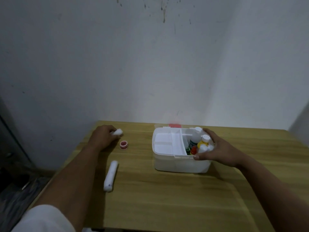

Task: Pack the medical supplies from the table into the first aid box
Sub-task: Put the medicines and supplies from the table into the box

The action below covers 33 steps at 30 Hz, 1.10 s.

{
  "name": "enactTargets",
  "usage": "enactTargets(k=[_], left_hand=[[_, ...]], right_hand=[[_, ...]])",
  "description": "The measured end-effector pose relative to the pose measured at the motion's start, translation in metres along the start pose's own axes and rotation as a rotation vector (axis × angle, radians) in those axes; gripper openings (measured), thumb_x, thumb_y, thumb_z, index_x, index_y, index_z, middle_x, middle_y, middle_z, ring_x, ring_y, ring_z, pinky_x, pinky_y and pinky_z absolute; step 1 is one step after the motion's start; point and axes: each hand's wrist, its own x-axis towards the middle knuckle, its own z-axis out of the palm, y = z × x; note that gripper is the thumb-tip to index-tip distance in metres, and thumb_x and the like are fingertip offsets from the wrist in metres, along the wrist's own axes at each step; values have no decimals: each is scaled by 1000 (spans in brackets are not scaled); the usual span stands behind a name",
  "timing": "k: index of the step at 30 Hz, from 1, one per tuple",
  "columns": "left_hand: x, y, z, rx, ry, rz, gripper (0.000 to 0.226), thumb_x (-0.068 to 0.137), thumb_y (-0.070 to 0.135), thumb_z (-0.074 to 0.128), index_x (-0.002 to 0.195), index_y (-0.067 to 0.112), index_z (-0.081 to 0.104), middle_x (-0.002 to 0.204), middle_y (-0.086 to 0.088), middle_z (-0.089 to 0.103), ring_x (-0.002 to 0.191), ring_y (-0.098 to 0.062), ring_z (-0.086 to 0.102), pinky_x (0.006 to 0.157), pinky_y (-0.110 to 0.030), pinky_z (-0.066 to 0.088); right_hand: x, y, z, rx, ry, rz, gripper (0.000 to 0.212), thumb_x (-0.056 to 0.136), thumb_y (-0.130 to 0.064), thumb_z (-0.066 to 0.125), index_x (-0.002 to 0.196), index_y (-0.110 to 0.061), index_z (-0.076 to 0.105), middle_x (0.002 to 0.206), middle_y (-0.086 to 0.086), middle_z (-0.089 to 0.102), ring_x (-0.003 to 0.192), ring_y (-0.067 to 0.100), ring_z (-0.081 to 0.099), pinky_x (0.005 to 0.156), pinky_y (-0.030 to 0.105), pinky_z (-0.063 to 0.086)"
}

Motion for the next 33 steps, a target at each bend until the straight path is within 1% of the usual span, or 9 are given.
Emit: enactTargets(k=[2, 4, 6, 8, 12, 17, 24, 27, 33], left_hand=[[-9, 21, 0, -147, 71, 29, 24, 85, 43, 81, 94, 22, 73, 91, 3, 72, 86, -18, 69, 71, -33, 53], [-19, 57, -4, -246, 109, 91, 31, 81, 34, 86, 99, 21, 66, 92, 7, 69, 84, -12, 66, 66, -28, 51], [-29, 99, -5, -267, 85, 187, 34, 79, 33, 88, 98, 23, 62, 93, 10, 68, 82, -8, 65, 66, -29, 52], [-43, 136, -2, -236, 17, 286, 31, 79, 34, 88, 92, 24, 62, 88, 9, 69, 80, -11, 66, 66, -30, 53], [-61, 178, 16, 76, -125, 362, 23, 84, 36, 83, 98, 19, 76, 94, 3, 73, 83, -14, 65, 74, -30, 55], [-61, 188, 24, 265, -129, 305, 28, 88, 42, 78, 92, 16, 84, 87, -4, 78, 76, -20, 69, 75, -34, 59], [-66, 174, 5, -44, -23, 291, 33, 86, 20, 80, 118, 14, 78, 112, -3, 77, 98, -14, 70, 90, -30, 57], [-65, 140, -13, -83, 97, 183, 25, 90, 17, 72, 113, 15, 79, 108, -1, 78, 94, -14, 70, 85, -28, 55], [-119, 42, -57, 145, -16, -144, 45, 80, 46, 66, 120, 27, 75, 123, 3, 72, 110, -21, 67, 92, -36, 53]], right_hand=[[-2, -2, -1, -1, -3, -1, 92, 66, -23, 95, 135, -46, 37, 124, -24, 56, 101, -10, 62, 73, 9, 52], [-4, -3, 1, -15, -9, 19, 117, 57, -42, 99, 152, -36, 31, 134, -18, 56, 116, 4, 60, 90, 22, 55], [-7, -5, 2, -36, 5, 45, 138, 46, -58, 98, 159, -33, 22, 143, -12, 53, 127, 15, 57, 104, 41, 52], [-10, -8, 3, -42, 11, 56, 144, 42, -62, 98, 159, -32, 20, 145, -11, 52, 129, 18, 56, 108, 46, 49], [-15, -14, 5, -39, 6, 53, 140, 44, -59, 99, 158, -30, 23, 141, -10, 55, 125, 17, 58, 107, 46, 50], [-19, -15, 5, -7, 17, 33, 133, 44, -56, 100, 155, -31, 30, 135, -11, 60, 120, 14, 62, 103, 45, 54], [-17, -12, 7, 24, 0, 6, 130, 47, -51, 100, 154, -31, 30, 132, -9, 60, 117, 16, 62, 100, 43, 55], [-15, -9, 6, 39, 6, 1, 132, 44, -52, 100, 155, -30, 31, 132, -11, 62, 117, 14, 63, 101, 44, 55], [-15, -14, 7, 46, 9, -27, 96, 65, -26, 95, 144, -32, 40, 119, -14, 61, 101, 2, 61, 74, 22, 50]])
